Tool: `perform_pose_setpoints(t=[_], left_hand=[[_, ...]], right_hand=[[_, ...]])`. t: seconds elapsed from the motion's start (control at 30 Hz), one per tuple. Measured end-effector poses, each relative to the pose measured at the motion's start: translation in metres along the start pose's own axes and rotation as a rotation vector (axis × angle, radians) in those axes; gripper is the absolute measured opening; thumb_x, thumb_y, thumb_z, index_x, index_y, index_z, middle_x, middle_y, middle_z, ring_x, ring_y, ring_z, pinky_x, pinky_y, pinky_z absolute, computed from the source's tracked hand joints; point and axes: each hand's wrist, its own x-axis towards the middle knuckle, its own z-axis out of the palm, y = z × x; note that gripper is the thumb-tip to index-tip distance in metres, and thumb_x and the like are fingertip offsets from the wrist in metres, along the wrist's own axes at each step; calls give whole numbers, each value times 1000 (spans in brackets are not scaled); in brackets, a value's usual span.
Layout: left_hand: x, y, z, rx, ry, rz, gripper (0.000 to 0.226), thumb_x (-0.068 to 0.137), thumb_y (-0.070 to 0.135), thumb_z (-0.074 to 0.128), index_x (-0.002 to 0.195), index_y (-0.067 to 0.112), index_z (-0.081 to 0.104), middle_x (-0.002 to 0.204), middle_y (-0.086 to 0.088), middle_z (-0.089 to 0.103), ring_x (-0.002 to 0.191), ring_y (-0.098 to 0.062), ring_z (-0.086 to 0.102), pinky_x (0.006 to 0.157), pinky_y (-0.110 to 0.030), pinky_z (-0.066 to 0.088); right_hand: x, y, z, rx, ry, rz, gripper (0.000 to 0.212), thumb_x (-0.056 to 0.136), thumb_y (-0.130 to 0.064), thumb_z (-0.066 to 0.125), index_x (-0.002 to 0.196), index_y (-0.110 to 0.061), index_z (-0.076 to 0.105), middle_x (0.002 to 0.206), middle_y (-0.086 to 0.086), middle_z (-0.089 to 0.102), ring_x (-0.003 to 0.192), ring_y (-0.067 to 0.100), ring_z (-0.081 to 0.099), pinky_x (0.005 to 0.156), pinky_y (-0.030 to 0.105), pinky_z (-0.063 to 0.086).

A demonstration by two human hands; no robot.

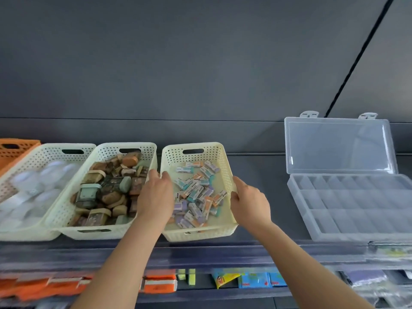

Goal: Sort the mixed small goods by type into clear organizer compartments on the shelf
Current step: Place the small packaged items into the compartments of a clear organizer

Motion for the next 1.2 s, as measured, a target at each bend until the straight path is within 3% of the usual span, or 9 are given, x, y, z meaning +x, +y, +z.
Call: perform_pose_setpoints(t=[0.07, 0.17, 0.37, 0.53, 0.6, 0.77, 0.87, 1.03, 1.2], left_hand=[[6, 2, 2, -58, -17, -33, 30, 92, 4, 49, 122, 7, 52, 118, -14, 46, 77, -21, 61, 62, -28, 51], [12, 5, 11, -181, -4, -32, 41, 90, 2, 53, 131, 9, 51, 123, -12, 47, 88, -23, 62, 71, -29, 51], [27, 35, 22, -383, 60, 46, 40, 93, 6, 50, 132, 12, 55, 122, -6, 48, 81, -15, 56, 65, -22, 44], [33, 75, 27, -459, 49, 124, 42, 93, 3, 48, 133, 12, 54, 123, -4, 47, 94, -20, 57, 78, -29, 49], [34, 89, 31, -464, 41, 128, 42, 93, 1, 47, 133, 12, 54, 122, -4, 47, 92, -20, 57, 76, -27, 46], [25, 116, 43, -440, 35, 78, 40, 94, 3, 48, 132, 12, 56, 123, -2, 48, 84, -9, 47, 70, -21, 39], [16, 124, 46, -405, 39, 29, 39, 94, 3, 50, 131, 12, 58, 122, -2, 50, 84, -9, 47, 71, -21, 40], [6, 134, 41, -321, 35, -19, 36, 95, 5, 50, 128, 12, 60, 123, -2, 50, 91, -18, 57, 73, -27, 45], [-4, 147, 30, -52, 33, 4, 33, 94, 13, 53, 127, 13, 60, 123, -3, 49, 103, -21, 51, 81, -36, 49]], right_hand=[[2, 5, -1, 13, -11, -6, 26, 88, -12, 35, 105, -25, 50, 69, -1, 59, 58, 21, 56, 51, 32, 49], [5, 15, -5, 34, -13, 2, 27, 90, -15, 35, 109, -27, 51, 73, -1, 63, 60, 20, 59, 54, 35, 54], [11, 46, -29, 49, 54, 15, 30, 95, -22, 38, 121, -33, 48, 80, -11, 65, 61, 13, 61, 53, 33, 56], [8, 79, -50, 9, 94, 63, 31, 96, -25, 39, 125, -30, 48, 65, -23, 46, 49, 0, 48, 38, 9, 27], [6, 92, -58, 7, 66, 74, 36, 97, -26, 37, 132, -30, 44, 74, -19, 55, 54, 3, 52, 40, 12, 35], [5, 120, -68, 30, -21, 76, 45, 99, -31, 36, 144, -31, 30, 102, -9, 66, 68, 9, 62, 49, 17, 49], [4, 131, -69, 41, -78, 14, 41, 98, -28, 36, 139, -29, 34, 100, -7, 67, 70, 12, 63, 52, 23, 54], [6, 148, -70, 62, -116, -92, 33, 96, -26, 38, 129, -24, 38, 87, -6, 63, 64, 14, 57, 43, 20, 39], [9, 154, -79, -101, -54, -208, 34, 92, -36, 48, 122, -22, 45, 98, -2, 63, 83, 18, 57, 61, 29, 49]])
